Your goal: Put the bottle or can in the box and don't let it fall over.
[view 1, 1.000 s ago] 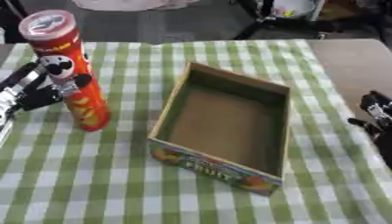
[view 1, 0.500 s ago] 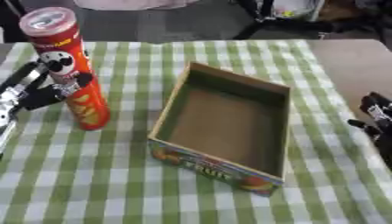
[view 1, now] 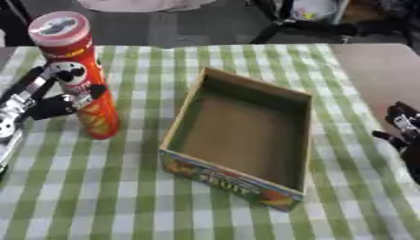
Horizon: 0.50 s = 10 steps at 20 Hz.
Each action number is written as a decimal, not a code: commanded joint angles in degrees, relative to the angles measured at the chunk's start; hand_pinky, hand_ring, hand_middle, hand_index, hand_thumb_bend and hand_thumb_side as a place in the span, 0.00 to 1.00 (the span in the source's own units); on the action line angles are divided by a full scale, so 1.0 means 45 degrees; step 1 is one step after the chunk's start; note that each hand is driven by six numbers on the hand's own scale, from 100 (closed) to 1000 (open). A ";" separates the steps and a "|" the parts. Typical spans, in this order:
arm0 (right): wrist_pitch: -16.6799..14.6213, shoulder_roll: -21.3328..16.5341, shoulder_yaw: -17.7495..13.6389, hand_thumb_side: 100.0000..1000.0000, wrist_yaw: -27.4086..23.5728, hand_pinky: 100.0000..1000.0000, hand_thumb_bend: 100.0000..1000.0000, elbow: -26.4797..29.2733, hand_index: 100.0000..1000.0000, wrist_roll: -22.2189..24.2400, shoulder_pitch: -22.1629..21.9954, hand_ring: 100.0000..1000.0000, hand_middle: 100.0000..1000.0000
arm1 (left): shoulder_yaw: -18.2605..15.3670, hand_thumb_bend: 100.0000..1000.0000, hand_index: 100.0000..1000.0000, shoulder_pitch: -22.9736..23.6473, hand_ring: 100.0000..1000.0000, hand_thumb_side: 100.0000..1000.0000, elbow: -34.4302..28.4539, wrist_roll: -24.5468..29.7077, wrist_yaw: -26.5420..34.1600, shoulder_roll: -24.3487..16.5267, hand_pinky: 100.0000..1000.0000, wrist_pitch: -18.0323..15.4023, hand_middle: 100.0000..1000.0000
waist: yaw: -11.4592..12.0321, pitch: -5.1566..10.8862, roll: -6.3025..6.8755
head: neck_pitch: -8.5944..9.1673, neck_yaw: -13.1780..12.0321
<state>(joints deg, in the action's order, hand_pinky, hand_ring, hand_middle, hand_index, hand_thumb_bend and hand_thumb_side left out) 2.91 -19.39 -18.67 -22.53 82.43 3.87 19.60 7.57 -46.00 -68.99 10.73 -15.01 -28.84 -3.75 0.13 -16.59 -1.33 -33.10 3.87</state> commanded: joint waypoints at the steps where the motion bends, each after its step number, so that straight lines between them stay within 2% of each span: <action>1: 0.0014 -0.0226 -0.0116 0.25 -0.0029 0.67 0.19 0.0111 0.89 0.0001 0.0124 1.00 1.00 | -0.0050 0.37 0.56 -0.0194 0.48 0.50 -0.0181 -0.0201 0.0152 -0.0089 1.00 0.0005 0.75 | -0.0016 0.0154 -0.0020 | 0.0130 -0.0022; 5: 0.0027 -0.0197 -0.0112 0.25 -0.0030 0.67 0.19 0.0101 0.89 0.0016 0.0129 1.00 1.00 | -0.0057 0.34 0.50 -0.0175 0.41 0.46 -0.0149 -0.0557 0.0478 0.0035 1.00 0.0014 0.66 | -0.0027 0.0140 -0.0032 | 0.0139 -0.0046; 6: 0.0035 -0.0180 -0.0106 0.25 -0.0034 0.67 0.19 0.0097 0.89 0.0023 0.0138 1.00 1.00 | -0.0058 0.33 0.46 -0.0179 0.39 0.44 -0.0135 -0.0630 0.0551 0.0076 1.00 0.0003 0.61 | -0.0036 0.0130 -0.0041 | 0.0161 -0.0056; 10: 0.0039 -0.0151 -0.0109 0.25 -0.0046 0.67 0.19 0.0086 0.89 0.0037 0.0157 1.00 1.00 | -0.0052 0.31 0.38 -0.0163 0.37 0.43 -0.0036 -0.0776 0.0831 0.0217 1.00 -0.0069 0.55 | -0.0077 0.0091 -0.0070 | 0.0182 -0.0083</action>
<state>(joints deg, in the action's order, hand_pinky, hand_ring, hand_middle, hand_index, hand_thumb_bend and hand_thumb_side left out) 3.07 -19.01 -18.67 -22.54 82.26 4.02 19.63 7.55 -45.97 -68.87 7.56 -11.98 -27.60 -3.96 -0.05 -16.91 -1.58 -33.02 3.63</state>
